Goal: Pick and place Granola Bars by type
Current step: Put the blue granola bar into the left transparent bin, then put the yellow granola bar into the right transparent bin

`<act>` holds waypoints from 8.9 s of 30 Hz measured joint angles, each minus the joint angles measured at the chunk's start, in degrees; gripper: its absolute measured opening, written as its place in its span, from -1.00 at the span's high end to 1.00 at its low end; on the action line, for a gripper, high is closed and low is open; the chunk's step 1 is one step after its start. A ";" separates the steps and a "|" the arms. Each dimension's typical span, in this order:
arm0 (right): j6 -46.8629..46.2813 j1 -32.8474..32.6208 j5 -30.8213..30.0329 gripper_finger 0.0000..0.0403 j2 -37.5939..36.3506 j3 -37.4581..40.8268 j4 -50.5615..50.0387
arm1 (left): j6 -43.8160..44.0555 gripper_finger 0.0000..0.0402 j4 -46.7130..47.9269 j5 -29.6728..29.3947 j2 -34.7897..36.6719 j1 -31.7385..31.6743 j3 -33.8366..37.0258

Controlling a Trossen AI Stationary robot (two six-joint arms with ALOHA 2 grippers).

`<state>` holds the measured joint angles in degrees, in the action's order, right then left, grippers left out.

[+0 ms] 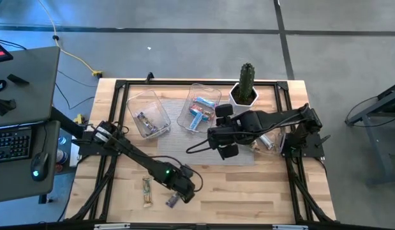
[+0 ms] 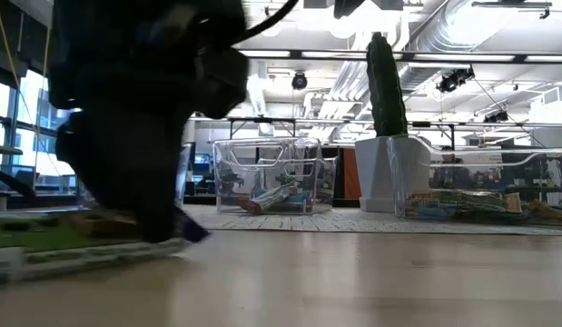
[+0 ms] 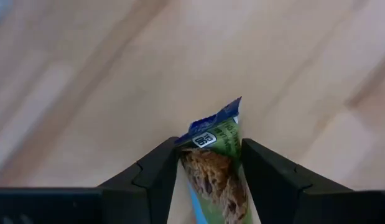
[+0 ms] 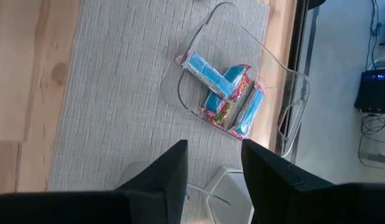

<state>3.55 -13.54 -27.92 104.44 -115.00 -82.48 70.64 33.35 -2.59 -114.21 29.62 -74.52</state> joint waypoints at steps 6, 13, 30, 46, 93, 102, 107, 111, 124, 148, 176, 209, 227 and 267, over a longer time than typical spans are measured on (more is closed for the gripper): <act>-0.06 0.02 0.20 0.34 0.00 0.00 0.19 | -1.45 0.13 8.56 -3.90 1.33 0.01 0.35; -0.08 0.00 0.79 0.34 0.02 0.00 0.44 | -1.25 0.13 15.06 -4.80 1.55 0.01 0.52; -0.12 0.02 4.47 0.34 0.02 0.00 0.43 | -11.45 0.13 11.59 -11.04 1.53 0.16 1.06; -0.13 0.01 4.48 0.34 0.02 0.00 0.44 | -7.28 0.45 14.34 -11.40 1.20 -0.17 -1.03; -18.31 -6.54 7.74 0.34 -4.81 45.44 25.12 | -39.34 0.51 17.80 -30.63 22.69 -51.78 17.07; -18.14 -6.51 8.85 0.34 -4.81 46.49 27.11 | -40.82 0.44 17.59 -26.89 22.69 -53.60 17.05; -18.86 -6.51 9.01 0.34 -4.81 46.49 27.38 | -42.53 0.19 17.73 -26.32 22.69 -53.64 17.03; -19.05 -6.51 9.19 0.34 -4.81 46.49 27.39 | -44.31 0.01 19.77 -24.78 22.69 -53.63 15.81; -20.14 -6.51 9.52 0.34 -4.81 46.49 31.26 | -31.75 0.00 55.47 -6.65 25.73 -46.40 -9.73; -17.38 -6.49 6.64 0.34 -4.81 46.47 36.12 | 28.93 0.00 22.05 -10.88 30.93 13.52 11.16; -15.05 -6.36 6.71 0.34 -4.81 46.45 40.31 | 56.01 0.00 1.71 -1.40 20.74 18.00 24.23; -12.07 -6.36 6.87 0.34 -4.81 46.45 43.63 | 49.60 0.03 1.54 -12.44 16.79 14.94 24.04; -10.55 -6.78 7.28 0.34 -5.27 46.45 44.45 | 43.83 0.66 -6.41 -31.29 18.27 13.73 22.21; -42.52 -22.56 -12.63 0.34 -36.24 46.49 19.85 | -66.16 0.67 -73.44 -7.24 -3.24 -28.49 -4.98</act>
<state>-38.97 -36.10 -40.55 68.20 -68.51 -62.63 4.48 -40.09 -9.82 -117.46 1.13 -79.50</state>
